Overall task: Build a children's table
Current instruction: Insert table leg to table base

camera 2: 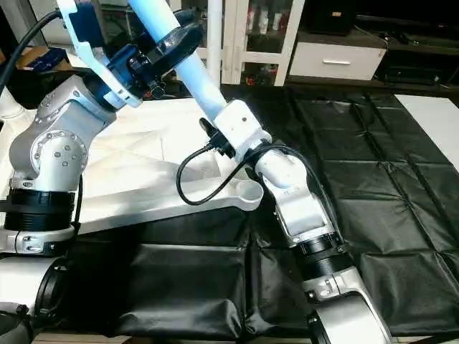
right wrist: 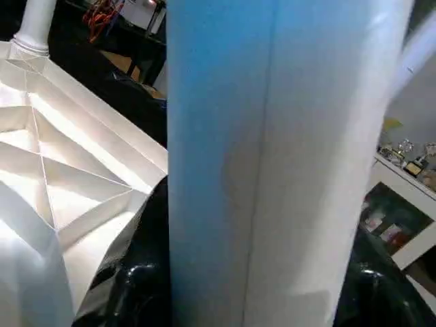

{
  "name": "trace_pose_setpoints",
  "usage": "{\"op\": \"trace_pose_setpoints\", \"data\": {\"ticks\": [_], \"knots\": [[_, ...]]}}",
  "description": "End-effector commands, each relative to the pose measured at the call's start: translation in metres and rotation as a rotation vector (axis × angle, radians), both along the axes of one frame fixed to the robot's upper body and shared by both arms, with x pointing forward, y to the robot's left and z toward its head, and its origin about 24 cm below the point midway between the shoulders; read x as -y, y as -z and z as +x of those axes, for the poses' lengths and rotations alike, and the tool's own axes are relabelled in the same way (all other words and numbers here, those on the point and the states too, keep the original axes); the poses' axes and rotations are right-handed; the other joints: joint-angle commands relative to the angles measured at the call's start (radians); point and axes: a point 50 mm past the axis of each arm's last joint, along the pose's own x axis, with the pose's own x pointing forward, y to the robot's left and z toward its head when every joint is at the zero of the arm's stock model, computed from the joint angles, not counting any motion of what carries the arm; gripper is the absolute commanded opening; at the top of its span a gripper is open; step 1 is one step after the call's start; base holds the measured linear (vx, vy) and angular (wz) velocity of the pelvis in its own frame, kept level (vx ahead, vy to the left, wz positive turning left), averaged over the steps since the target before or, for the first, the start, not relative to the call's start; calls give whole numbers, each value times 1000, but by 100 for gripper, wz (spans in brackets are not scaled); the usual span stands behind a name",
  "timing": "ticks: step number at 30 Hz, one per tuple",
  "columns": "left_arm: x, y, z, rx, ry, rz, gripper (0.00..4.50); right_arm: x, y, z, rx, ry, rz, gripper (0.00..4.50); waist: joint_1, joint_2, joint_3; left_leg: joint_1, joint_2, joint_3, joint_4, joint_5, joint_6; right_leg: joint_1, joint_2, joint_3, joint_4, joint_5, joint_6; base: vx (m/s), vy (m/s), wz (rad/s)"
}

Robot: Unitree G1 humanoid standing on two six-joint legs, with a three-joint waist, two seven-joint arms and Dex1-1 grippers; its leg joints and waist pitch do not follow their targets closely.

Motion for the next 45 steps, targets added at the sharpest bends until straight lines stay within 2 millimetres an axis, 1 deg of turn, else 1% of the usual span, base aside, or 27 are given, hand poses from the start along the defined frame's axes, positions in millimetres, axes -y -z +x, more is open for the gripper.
{"op": "trace_pose_setpoints", "data": {"ticks": [1,2,4,7,9,10,11,12,13,14,17,18,19,23,24,25,26,27,28,30,31,32,33,35,36,40,45], "knots": [[-2,3,1,-31,-16,-11,170,1,-12,1,56,13,12,186,0,12,-88,36,39,-25,-82,-184,-15,59,-41,23,-51,-115,-231,0,0,0],[-2,3,1,-32,-15,-12,170,1,-12,1,56,13,12,186,0,13,-88,36,40,-26,-82,-188,-16,58,-41,23,-52,-126,-230,0,0,0],[-3,1,1,-26,-34,-22,170,0,-15,1,64,7,5,186,0,7,-88,37,40,-26,-82,-188,-15,58,-42,23,-52,-137,-228,0,0,0],[-5,0,2,-24,-48,-31,170,-1,-16,3,69,5,-2,186,0,9,-88,37,40,-25,-81,-185,-14,57,-41,23,-52,-141,-223,0,0,0],[-6,-1,4,-23,-67,-40,170,0,-17,5,69,8,-5,186,-1,1,-88,36,40,-25,-81,-186,-12,57,-41,23,-53,-146,-223,0,0,0],[-7,-1,5,-26,-77,-47,170,0,-17,5,70,12,-5,186,0,5,-87,36,40,-25,-81,-184,-11,57,-42,24,-53,-148,-223,0,0,0],[-8,-1,5,-27,-91,-48,170,1,-17,5,70,15,-4,186,2,16,-87,36,40,-27,-81,-185,-14,56,-43,23,-51,-148,-223,0,0,0],[-10,-2,7,-40,-119,-60,170,1,-19,5,74,18,10,186,1,18,-88,38,39,-25,-81,-187,-17,55,-40,23,-52,-134,-223,0,0,0],[-10,-2,9,-45,-137,-64,170,2,-21,4,90,20,19,186,2,25,-88,39,39,-27,-81,-189,-20,55,-40,23,-52,-129,-224,0,0,0],[-11,-3,10,-48,-148,-67,170,2,-23,4,101,22,25,221,2,25,-89,38,39,-27,-82,-190,-22,57,-39,22,-50,-116,-226,0,0,0],[-10,-6,13,-44,-193,-80,170,5,-24,3,120,32,33,242,2,30,-90,39,38,-28,-81,-193,-30,57,-37,20,-48,-88,-230,0,0,0],[-10,-6,13,-44,-195,-81,170,5,-24,3,120,32,34,265,0,25,-89,37,37,-28,-82,-199,-26,58,-35,20,-51,-91,-226,0,0,0],[-8,-11,14,-26,-210,-115,170,8,-23,1,131,51,39,273,1,30,-90,36,35,-28,-81,-200,-26,61,-38,21,-52,-98,-223,0,0,0],[-6,-17,13,16,-212,-138,170,10,-23,1,144,89,51,309,2,28,-92,36,37,-29,-80,-187,-18,61,-39,20,-50,-82,-234,0,0,0],[-5,-18,12,26,-214,-140,170,9,-23,0,143,99,42,317,3,46,-91,37,36,-31,-80,-193,-22,60,-39,19,-48,-83,-236,0,0,0],[-5,-18,12,31,-214,-140,170,9,-22,0,143,100,39,321,-3,32,-91,36,36,-28,-81,-204,-20,60,-35,19,-53,-85,-234,0,0,0],[-1,-18,11,44,-210,-140,170,5,-21,-4,154,111,20,321,-3,16,-91,34,37,-27,-81,-193,-13,63,-36,20,-54,-79,-232,0,0,0],[1,-18,11,55,-218,-136,170,3,-20,-7,165,125,4,322,1,24,-92,35,37,-29,-80,-184,-13,63,-39,21,-49,-77,-234,0,0,0],[1,-18,11,61,-229,-133,170,1,-19,-8,174,133,-3,322,0,20,-90,33,37,-27,-81,-180,-8,63,-39,21,-53,-93,-229,0,0,0],[1,-18,12,57,-233,-133,170,-1,-18,-10,187,138,-19,322,0,22,-90,34,38,-28,-80,-185,-11,61,-40,22,-54,-117,-222,0,0,0],[0,-18,13,54,-240,-137,170,-4,-17,-13,201,140,-42,322,-1,24,-88,36,38,-28,-82,-196,-18,58,-39,22,-56,-139,-217,0,0,0],[-2,-17,14,43,-253,-149,170,-9,-16,-16,219,139,-71,322,-3,31,-88,37,38,-29,-83,-213,-27,56,-37,21,-57,-153,-210,0,0,0],[-3,-17,14,37,-260,-160,170,-11,-16,-17,230,142,-78,322,-5,26,-88,38,37,-28,-84,-223,-32,55,-36,21,-59,-155,-205,0,0,0],[-4,-17,15,35,-267,-169,170,-13,-19,-17,242,146,-69,322,-6,27,-88,39,36,-29,-84,-231,-34,54,-36,22,-59,-161,-201,0,0,0],[-5,-18,16,35,-268,-175,170,-14,-22,-17,261,155,-70,322,-6,22,-88,38,36,-28,-84,-231,-33,54,-36,23,-60,-163,-199,0,0,0],[-5,-18,15,44,-264,-172,170,-16,-26,-16,279,177,-69,322,-5,26,-88,38,36,-29,-84,-229,-33,54,-37,23,-58,-155,-195,0,0,0],[-6,-19,15,55,-256,-148,170,-13,-30,-10,280,223,-65,322,-3,30,-90,39,36,-29,-83,-209,-31,55,-37,22,-52,-111,-205,0,0,0]]}}
